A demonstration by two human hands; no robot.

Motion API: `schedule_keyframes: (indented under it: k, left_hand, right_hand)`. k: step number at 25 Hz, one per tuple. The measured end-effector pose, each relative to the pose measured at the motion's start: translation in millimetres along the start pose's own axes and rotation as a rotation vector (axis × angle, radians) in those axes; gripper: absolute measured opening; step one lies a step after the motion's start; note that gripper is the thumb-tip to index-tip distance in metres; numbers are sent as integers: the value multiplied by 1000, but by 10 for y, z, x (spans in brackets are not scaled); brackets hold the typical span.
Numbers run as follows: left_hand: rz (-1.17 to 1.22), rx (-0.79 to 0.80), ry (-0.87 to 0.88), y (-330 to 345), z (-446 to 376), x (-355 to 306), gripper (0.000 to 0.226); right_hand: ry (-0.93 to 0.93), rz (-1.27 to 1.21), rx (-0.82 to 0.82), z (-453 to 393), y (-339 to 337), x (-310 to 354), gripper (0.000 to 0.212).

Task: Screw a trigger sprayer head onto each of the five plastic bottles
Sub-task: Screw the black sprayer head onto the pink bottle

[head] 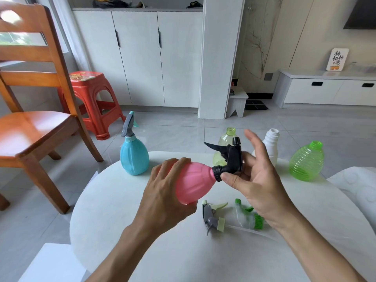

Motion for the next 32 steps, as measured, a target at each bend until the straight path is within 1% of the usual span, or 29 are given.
schedule_keyframes:
  k: [1,3,4,5,7,8,9,10,12,13,14,16,17,18,19,20,21,22,24,25,27,29,30,31,32]
  left_hand:
    - [0,0,0,1,0,4,93]
    - [1,-10,-4,-4,0,16,93]
    - [6,-18,-10,-14,-4,34,93]
    - [14,-23,-19,-27,-12,58,93]
    - [27,-21,-24,-52,-22,110,93]
    - [25,-15,-14,-59,-22,123,93]
    - [21,-6,-1,-59,-19,127,93]
    - [16,5,8,-54,-16,124,93]
    - [9,26,16,-39,-12,111,93]
    - [-5,29,22,-37,-12,105,94]
    - [-29,25,29,-44,-15,99,94]
    - [-86,-3,56,-74,-26,81,93]
    - [-108,-13,68,-81,-27,69,92]
    - [-122,-18,76,-79,-26,54,92]
    - [-132,-19,80,-73,-23,42,92]
    - [-142,-18,83,-62,-22,30,92]
    - [-153,-16,89,-52,-19,19,92]
    - [-162,-12,96,-41,-17,11,92]
    - [-171,-1,102,-20,-3,9,91]
    - [-168,0,95,-19,-2,21,91]
    - [-124,-15,38,-46,-15,83,91]
    - [-41,-42,-37,-87,-39,160,91]
    - [-10,-50,-53,-97,-45,178,91]
    - [1,-49,-50,-94,-45,171,92]
    - [-4,-41,-34,-77,-39,145,92]
  right_hand:
    - [-42,115,-39,13,-18,28,85]
    - [-125,338,-78,39,-18,93,66]
    - [-151,408,-49,44,-9,112,58]
    - [-168,481,23,49,18,121,58]
    - [-233,701,206,64,70,128,72]
    - [-263,804,248,64,48,127,77]
    - [-279,879,242,56,1,125,75]
    - [-301,923,205,45,-52,136,69]
    - [-372,995,129,57,-100,222,47]
    - [-384,1033,116,62,-102,245,39]
    - [-366,1050,123,60,-96,242,37]
    - [-252,987,140,54,-80,166,47]
    - [-181,901,126,56,-84,113,54]
    - [-98,787,105,58,-94,58,57]
    - [-1,645,82,60,-96,0,52]
    - [109,478,50,64,-101,-84,39]
    - [223,300,14,77,-91,-179,22]
    - [317,148,-26,101,-79,-269,11]
    - [457,-13,-96,165,-78,-392,1]
    - [502,-45,-94,182,-65,-427,9]
    - [519,-65,17,178,-16,-414,23]
    - [449,-48,160,156,62,-277,29]
    - [405,6,191,154,91,-211,27]
    - [359,81,178,145,100,-160,29]
    - [308,167,139,137,91,-126,38]
Point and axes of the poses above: each hand's wrist, its own z-axis away from the middle knuckle, its own y-axis out of the palm, x = y × z, the point moved 8 cm from there along -z, towards the middle knuckle, and after that the axes turned 1 degree about x, right-handed, at the moved point
